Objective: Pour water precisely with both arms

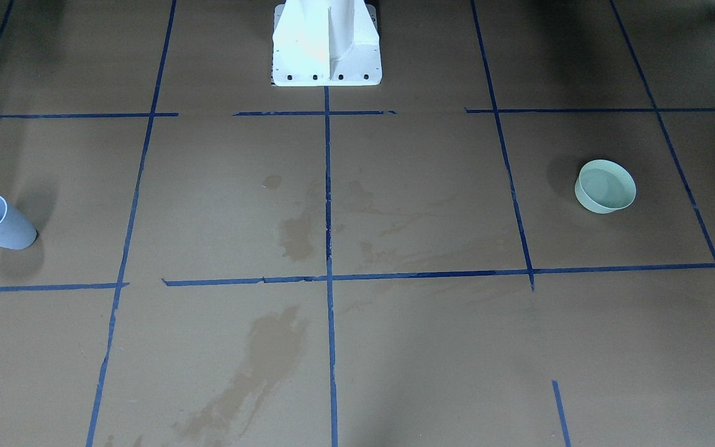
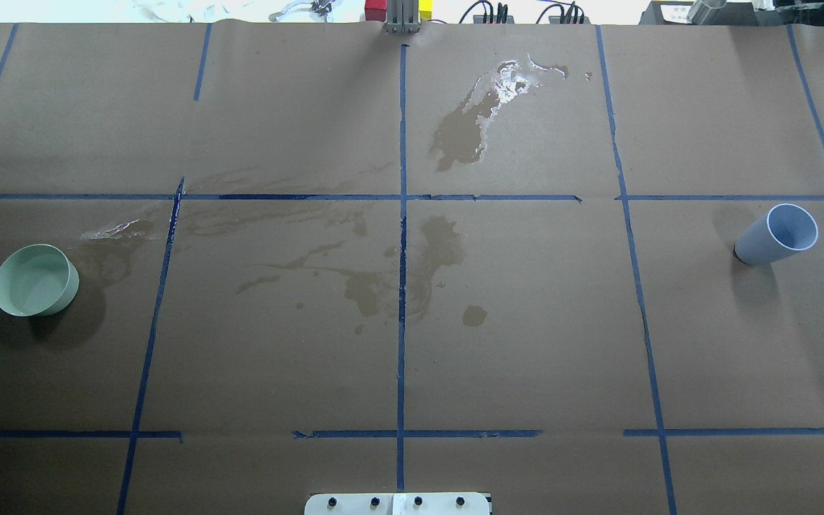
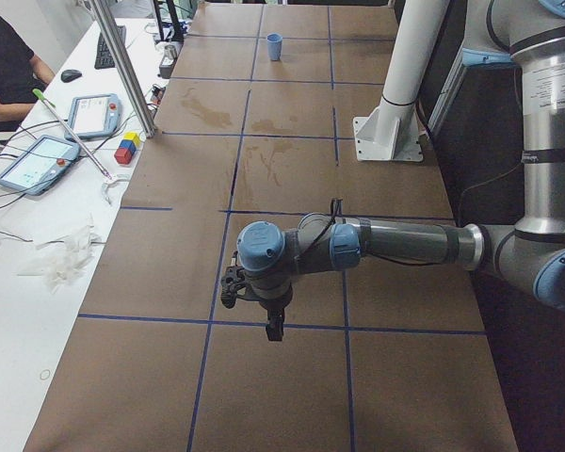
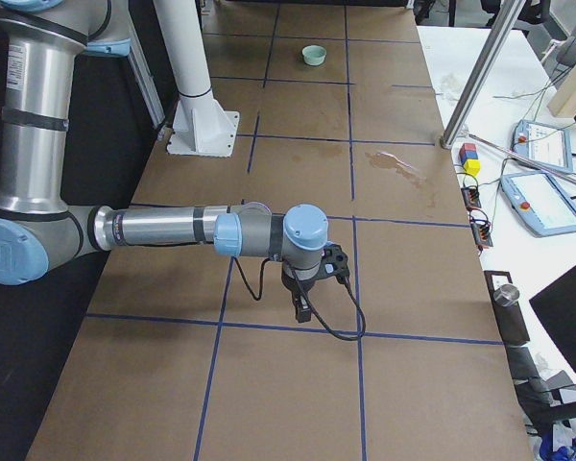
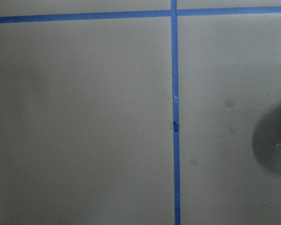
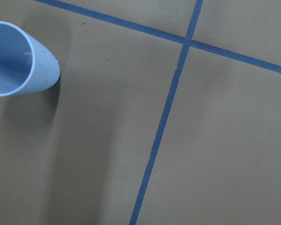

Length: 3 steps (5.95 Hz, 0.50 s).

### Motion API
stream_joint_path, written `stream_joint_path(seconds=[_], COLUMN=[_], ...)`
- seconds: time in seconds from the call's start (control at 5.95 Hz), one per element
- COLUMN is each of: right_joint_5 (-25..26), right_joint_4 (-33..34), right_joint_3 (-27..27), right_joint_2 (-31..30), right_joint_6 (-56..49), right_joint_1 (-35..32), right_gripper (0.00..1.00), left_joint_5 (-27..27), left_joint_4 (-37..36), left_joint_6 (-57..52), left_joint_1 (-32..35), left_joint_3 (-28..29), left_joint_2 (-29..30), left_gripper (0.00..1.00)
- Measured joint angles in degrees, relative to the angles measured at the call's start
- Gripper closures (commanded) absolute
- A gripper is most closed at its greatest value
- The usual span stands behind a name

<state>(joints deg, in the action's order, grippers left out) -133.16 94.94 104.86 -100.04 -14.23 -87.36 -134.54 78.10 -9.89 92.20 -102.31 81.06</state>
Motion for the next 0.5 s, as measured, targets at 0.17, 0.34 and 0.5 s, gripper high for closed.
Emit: stream_joint_path(seconds=[0.17, 0.34, 0.5], right_joint_5=[0.15, 0.20, -0.03], right_joint_4=[-0.02, -0.02, -0.02], right_joint_3=[-0.14, -0.39, -0.43], right_joint_2=[0.19, 0.22, 0.18], right_joint_6=[-0.11, -0.17, -0.09], right_joint_1=[0.04, 0.07, 0.08], right_gripper=[0.00, 0.00, 0.00], left_joint_5=[-0.13, -0.18, -0.22], left_joint_4=[0.21, 0.42, 0.98], left_joint_6=[-0.11, -0.18, -0.21], left_joint_1=[-0.04, -0.07, -0.08], left_joint_3=[0.08, 0.04, 0.03], left_joint_2=[0.01, 0.16, 0.35], left_gripper=[0.00, 0.00, 0.00])
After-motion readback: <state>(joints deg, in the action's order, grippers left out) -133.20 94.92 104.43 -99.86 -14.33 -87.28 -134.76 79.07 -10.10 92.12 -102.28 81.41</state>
